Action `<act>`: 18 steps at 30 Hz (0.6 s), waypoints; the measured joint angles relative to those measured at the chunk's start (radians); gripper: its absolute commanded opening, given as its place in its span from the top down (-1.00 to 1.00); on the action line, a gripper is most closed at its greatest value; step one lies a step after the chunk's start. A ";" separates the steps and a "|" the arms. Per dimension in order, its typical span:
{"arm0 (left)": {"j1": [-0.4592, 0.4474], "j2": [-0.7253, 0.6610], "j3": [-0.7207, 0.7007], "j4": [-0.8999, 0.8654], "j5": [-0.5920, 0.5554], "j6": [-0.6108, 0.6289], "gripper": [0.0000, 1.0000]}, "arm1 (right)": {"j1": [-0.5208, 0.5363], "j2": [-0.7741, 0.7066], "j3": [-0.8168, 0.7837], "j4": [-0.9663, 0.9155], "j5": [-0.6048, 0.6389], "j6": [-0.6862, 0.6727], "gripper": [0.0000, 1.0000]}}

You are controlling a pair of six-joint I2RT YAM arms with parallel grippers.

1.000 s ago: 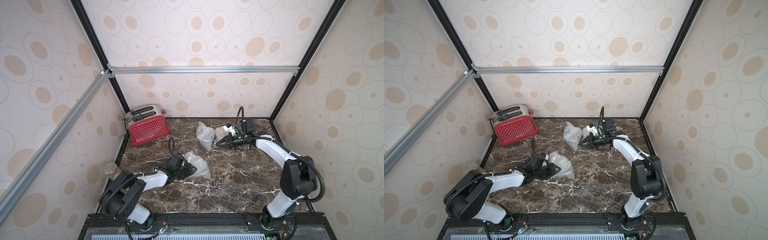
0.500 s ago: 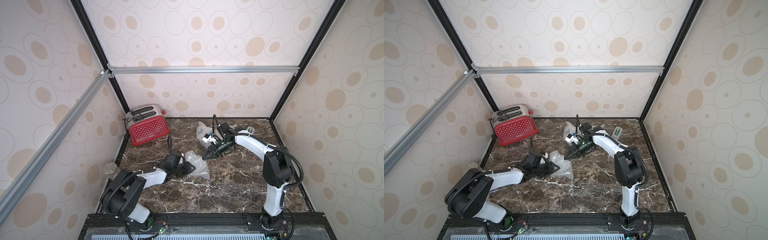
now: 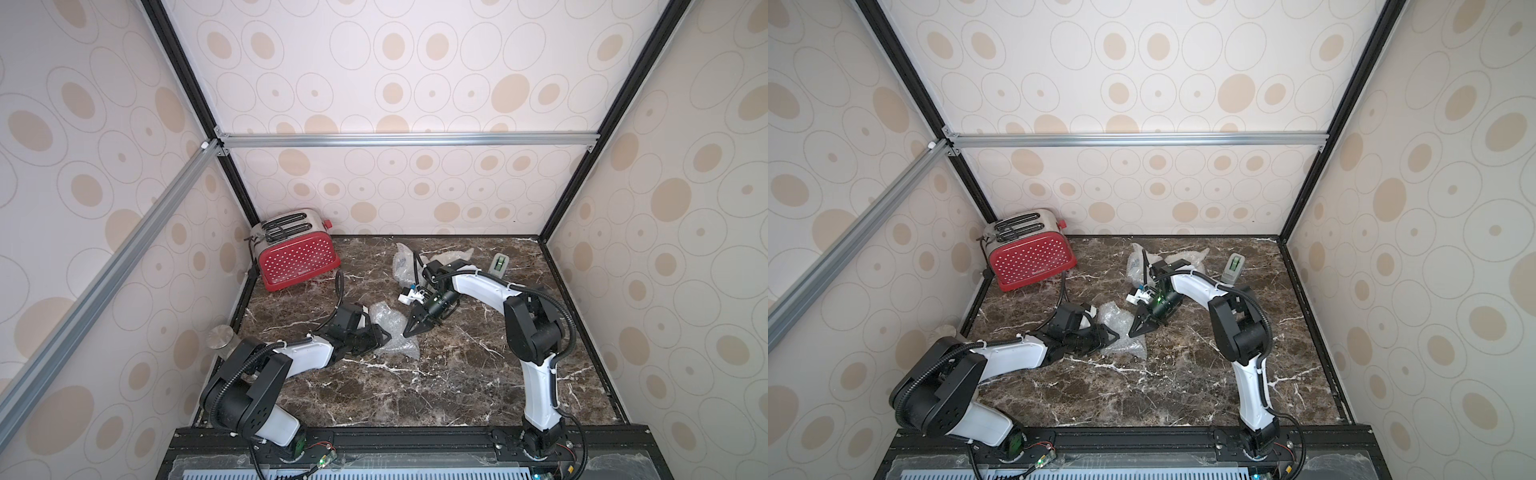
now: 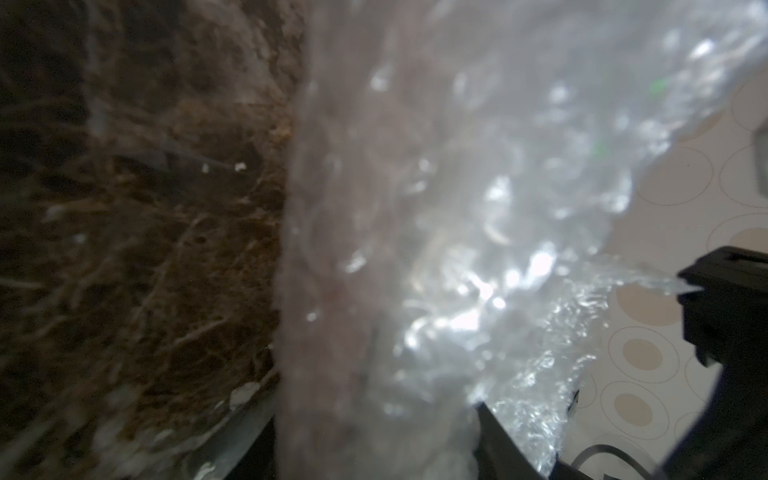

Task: Wrap bowls in bubble wrap
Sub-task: Stick the tape on the bubble wrap.

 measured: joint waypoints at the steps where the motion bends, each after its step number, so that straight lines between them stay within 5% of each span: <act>1: 0.000 0.000 0.000 0.000 0.000 0.000 -0.03 | -0.001 0.012 0.004 -0.007 0.013 -0.004 0.92; 18: 0.000 0.000 0.000 -0.001 0.000 0.000 -0.03 | -0.025 0.028 0.024 -0.044 0.094 -0.026 0.90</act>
